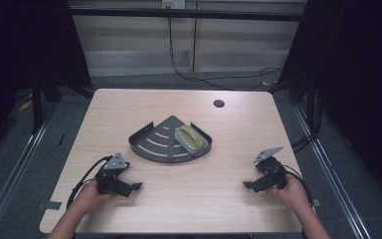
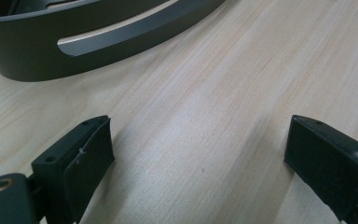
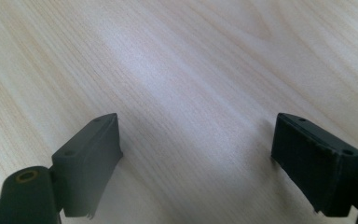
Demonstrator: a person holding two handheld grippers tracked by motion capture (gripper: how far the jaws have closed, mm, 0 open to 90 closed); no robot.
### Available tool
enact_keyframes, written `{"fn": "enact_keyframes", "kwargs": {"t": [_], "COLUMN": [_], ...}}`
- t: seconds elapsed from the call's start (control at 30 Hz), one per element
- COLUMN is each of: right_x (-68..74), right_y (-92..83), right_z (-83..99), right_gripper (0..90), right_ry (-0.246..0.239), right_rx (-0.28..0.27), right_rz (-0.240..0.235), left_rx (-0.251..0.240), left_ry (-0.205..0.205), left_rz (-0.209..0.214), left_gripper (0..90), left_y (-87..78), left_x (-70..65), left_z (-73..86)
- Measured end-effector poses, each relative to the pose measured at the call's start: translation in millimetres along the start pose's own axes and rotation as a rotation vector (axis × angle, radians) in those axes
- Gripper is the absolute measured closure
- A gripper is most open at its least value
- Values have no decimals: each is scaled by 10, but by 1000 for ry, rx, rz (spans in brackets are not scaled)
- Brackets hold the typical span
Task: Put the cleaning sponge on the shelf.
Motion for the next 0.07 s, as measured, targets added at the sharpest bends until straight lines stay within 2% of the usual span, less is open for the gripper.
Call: {"fn": "enact_keyframes", "kwargs": {"t": [0.07], "right_x": [0], "right_y": [-1], "right_z": [-3], "right_gripper": [152], "right_ry": [-1], "right_rx": [4], "right_rz": [0], "left_rx": [1], "left_ry": [0], "left_rz": [0], "left_gripper": [74], "left_y": [-1], "left_x": [0], "left_z": [0]}}
Point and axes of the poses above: each handheld gripper's, and its own axes: y roughly forward along the jaws, z roughly out of its underside, x roughly to its left, the point moved 3 cm from there along y, roughly forward along the jaws, and after that the axes turned 14 degrees about -z, right-handed, at the moved point
